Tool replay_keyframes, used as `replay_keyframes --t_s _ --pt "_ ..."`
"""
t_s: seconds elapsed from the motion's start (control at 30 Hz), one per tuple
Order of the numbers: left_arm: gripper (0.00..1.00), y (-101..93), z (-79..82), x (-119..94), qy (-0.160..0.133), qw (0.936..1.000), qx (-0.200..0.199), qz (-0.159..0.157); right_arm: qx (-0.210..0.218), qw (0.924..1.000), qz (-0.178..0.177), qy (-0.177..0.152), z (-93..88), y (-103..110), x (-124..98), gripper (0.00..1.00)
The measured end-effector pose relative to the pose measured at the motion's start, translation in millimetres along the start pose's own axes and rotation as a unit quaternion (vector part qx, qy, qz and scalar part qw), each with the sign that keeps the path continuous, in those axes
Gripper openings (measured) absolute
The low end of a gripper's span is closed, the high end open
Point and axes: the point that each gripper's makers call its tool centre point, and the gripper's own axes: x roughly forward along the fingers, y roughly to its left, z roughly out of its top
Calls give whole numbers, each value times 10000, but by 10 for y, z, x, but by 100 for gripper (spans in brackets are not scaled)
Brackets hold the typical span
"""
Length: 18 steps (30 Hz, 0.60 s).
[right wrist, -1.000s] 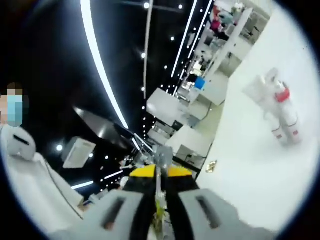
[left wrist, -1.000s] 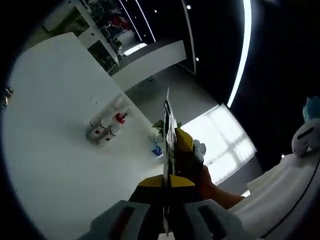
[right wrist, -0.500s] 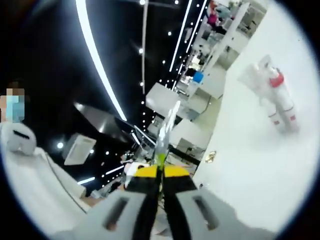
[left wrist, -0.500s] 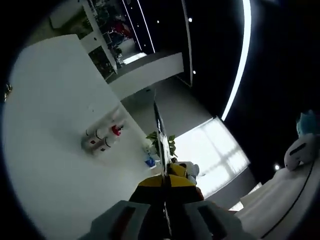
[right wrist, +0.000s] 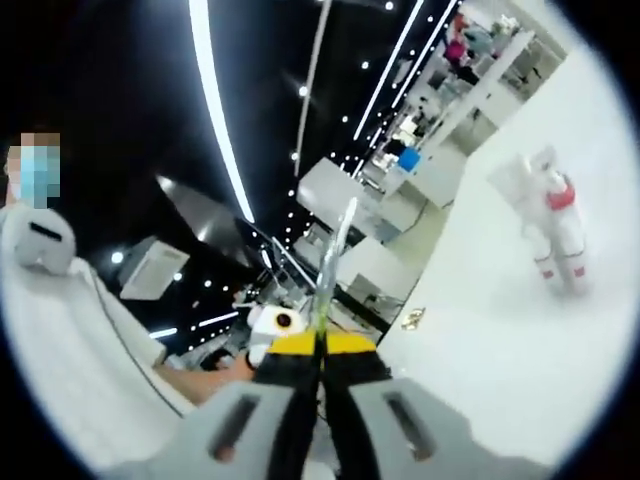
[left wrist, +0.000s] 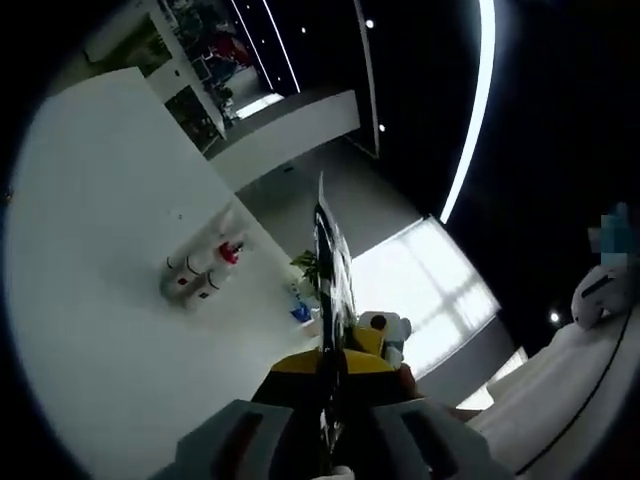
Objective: Arrange the skincare products in the storage area until every visible bottle or jar stands upright without overlapping.
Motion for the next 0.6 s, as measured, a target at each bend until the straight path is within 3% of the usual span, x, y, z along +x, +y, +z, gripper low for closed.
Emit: replay_keyframes --t_s 0.23,0.37,0.53,0.6 --pt "2 -38 42 19 89 9998 59 -145 26 10000 -6 52 -20 -13 -21 0" --pt "0 14 52 14 69 9997 216 36 -96 9998 -184 31 -35 -62 3 0" --pt "0 89 113 6 -4 9991 380 204 -118 9994 -321 -2 -41 -99 19 14" --pt "0 108 166 -5 -54 9991 379 202 -265 9989 -377 49 -58 -112 14 15"
